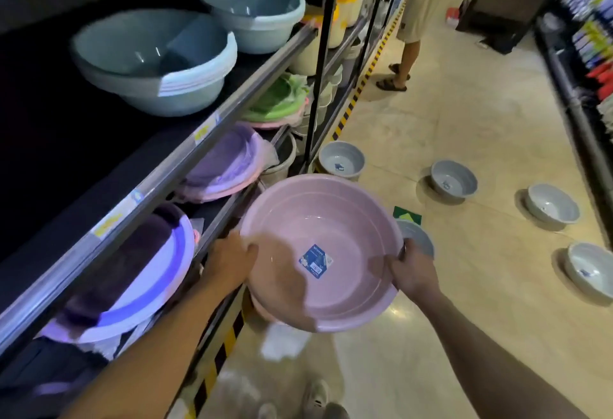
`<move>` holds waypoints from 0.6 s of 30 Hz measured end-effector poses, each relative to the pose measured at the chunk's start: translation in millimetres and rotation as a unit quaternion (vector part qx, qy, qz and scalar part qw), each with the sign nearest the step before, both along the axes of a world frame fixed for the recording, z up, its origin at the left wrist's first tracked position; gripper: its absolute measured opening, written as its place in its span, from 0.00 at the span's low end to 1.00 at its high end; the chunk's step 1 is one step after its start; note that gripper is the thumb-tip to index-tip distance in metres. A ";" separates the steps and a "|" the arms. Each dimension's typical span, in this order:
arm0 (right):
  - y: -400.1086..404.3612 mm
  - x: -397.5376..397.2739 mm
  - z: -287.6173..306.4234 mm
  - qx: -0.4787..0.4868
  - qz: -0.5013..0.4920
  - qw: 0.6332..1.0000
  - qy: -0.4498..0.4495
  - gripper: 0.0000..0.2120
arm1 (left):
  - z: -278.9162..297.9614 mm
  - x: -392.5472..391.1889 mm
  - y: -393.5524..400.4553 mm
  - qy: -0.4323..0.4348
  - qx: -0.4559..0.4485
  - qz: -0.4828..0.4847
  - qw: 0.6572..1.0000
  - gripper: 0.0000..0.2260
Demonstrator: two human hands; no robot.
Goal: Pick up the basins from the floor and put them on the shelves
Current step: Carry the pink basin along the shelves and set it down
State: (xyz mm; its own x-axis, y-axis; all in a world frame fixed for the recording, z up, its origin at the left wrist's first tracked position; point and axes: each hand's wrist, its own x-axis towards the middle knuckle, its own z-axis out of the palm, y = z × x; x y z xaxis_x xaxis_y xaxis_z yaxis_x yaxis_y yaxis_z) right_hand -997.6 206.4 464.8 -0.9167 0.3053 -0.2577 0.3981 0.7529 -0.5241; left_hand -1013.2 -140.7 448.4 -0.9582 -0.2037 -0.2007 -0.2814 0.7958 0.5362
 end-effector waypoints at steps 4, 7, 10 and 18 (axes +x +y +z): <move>-5.1 -33.7 -48.0 -0.012 0.026 0.999 -0.022 0.13 | -52.9 -22.5 -11.1 -0.043 0.010 0.021 0.999 0.13; -10.2 -56.7 -101.0 -0.013 0.029 0.999 -0.017 0.14 | -105.3 -34.8 -15.9 -0.046 -0.011 0.028 0.998 0.15; -13.8 -76.4 -173.2 0.002 0.036 0.999 -0.013 0.15 | -171.4 -46.1 -17.8 -0.033 -0.010 0.041 0.999 0.18; -18.8 -112.8 -432.4 0.005 0.050 0.999 0.012 0.13 | -424.0 -69.4 -23.8 -0.064 -0.037 0.060 0.995 0.16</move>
